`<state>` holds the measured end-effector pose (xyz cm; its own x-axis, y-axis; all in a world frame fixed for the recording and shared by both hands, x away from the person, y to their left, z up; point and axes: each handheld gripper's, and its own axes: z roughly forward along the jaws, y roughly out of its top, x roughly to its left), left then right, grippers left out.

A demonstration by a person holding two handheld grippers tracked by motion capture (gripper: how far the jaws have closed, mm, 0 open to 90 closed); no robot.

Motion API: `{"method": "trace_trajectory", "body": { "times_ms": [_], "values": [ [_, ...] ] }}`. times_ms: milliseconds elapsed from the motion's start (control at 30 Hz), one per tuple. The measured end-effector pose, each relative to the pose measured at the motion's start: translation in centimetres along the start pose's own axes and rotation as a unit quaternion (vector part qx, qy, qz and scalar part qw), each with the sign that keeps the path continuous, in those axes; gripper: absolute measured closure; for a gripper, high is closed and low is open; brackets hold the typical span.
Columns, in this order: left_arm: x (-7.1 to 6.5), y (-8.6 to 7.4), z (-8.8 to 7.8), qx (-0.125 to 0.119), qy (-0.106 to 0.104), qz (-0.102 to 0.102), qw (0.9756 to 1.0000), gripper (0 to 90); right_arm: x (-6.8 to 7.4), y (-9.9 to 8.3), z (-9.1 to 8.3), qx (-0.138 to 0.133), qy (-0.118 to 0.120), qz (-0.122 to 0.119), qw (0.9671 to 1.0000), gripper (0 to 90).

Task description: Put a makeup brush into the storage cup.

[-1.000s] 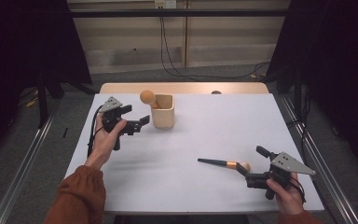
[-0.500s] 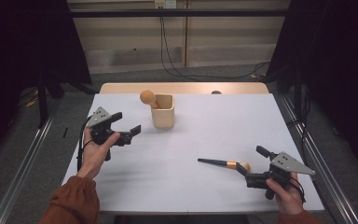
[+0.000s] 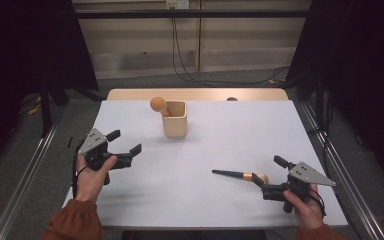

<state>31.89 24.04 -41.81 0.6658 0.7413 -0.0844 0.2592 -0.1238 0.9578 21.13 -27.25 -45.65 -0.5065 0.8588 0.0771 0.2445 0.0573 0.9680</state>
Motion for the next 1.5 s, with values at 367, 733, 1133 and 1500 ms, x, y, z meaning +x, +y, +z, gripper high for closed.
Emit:
{"method": "trace_trajectory", "body": {
  "times_ms": [367, 733, 1133, 1500],
  "values": [
    [-0.8, -1.7, -2.6, 0.012, 0.007, -0.011, 0.9998, 3.7, 0.0, -0.1, -0.2, 0.0, -0.002, -0.002, 1.0, 0.0],
    [-2.0, -2.8, -4.2, 0.02, -0.006, -0.004, 0.9998, 3.7, 0.0, -0.2, -0.5, 0.0, -0.004, 0.003, 1.0, 0.0],
    [-1.9, -4.2, -6.3, 0.018, 0.018, -0.012, 0.9996, 3.2, 0.0, -0.3, -1.0, 0.0, -0.008, -0.001, 1.0, 0.0],
    [-2.1, -4.1, -6.7, 0.008, 0.018, -0.011, 0.9997, 3.1, 0.0, -0.2, -1.1, -0.003, -0.003, 0.003, 1.0, 0.0]
  ]
}}
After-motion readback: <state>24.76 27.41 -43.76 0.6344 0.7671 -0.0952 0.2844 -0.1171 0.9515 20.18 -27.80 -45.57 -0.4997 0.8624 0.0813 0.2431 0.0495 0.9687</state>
